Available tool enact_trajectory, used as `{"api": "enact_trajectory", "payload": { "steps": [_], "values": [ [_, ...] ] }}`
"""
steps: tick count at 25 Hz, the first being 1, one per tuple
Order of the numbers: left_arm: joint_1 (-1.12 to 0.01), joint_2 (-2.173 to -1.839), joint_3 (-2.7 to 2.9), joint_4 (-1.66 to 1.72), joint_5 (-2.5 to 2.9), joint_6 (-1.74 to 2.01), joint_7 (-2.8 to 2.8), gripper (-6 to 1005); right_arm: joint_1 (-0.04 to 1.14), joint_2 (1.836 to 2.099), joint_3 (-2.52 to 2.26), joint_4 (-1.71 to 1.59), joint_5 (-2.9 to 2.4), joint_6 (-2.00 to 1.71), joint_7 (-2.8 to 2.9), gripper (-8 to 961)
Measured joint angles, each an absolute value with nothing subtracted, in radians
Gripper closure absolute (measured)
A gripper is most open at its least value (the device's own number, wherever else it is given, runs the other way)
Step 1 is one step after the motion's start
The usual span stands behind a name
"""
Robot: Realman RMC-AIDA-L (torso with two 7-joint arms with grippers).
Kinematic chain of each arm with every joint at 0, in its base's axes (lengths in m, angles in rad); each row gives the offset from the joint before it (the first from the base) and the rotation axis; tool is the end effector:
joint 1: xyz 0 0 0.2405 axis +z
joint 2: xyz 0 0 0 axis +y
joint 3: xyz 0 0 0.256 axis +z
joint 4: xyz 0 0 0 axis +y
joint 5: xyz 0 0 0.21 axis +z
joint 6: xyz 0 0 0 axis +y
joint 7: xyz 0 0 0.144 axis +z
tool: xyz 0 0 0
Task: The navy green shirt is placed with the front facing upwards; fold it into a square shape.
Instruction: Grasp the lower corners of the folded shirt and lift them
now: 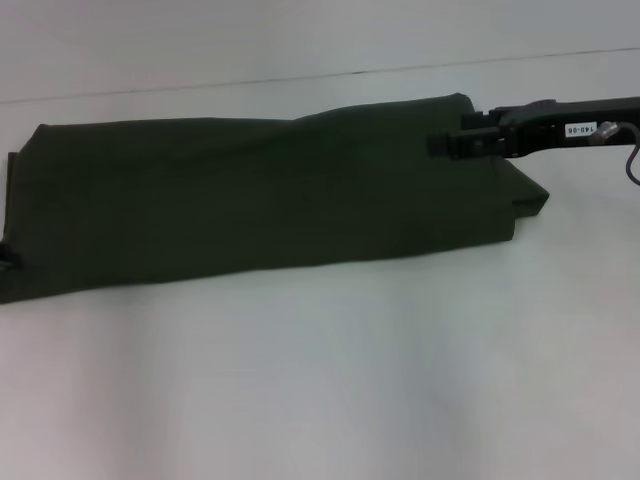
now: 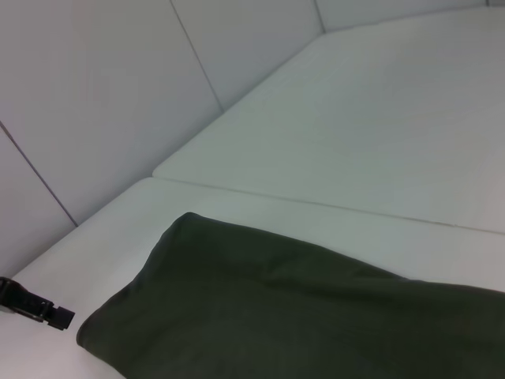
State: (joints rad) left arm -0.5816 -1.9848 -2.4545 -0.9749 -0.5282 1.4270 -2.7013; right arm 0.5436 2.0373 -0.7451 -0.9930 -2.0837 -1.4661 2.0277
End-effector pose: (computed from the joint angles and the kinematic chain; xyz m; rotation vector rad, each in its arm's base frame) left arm -0.3162 0.3668 0.0890 -1.8763 -1.8171 -0.0669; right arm 0.2445 0.3738 0.0666 -2.4800 1.0579 0.5303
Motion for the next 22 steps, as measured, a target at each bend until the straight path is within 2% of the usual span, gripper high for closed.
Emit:
{"api": "enact_trajectory", "payload": {
  "steps": [22],
  "values": [
    [-0.629,-1.98,-2.44,-0.799,-0.488,1.262,-2.68,490,0.538,2.043,-0.741,-0.988,-2.084,-1.474,2.028,54]
  ]
}}
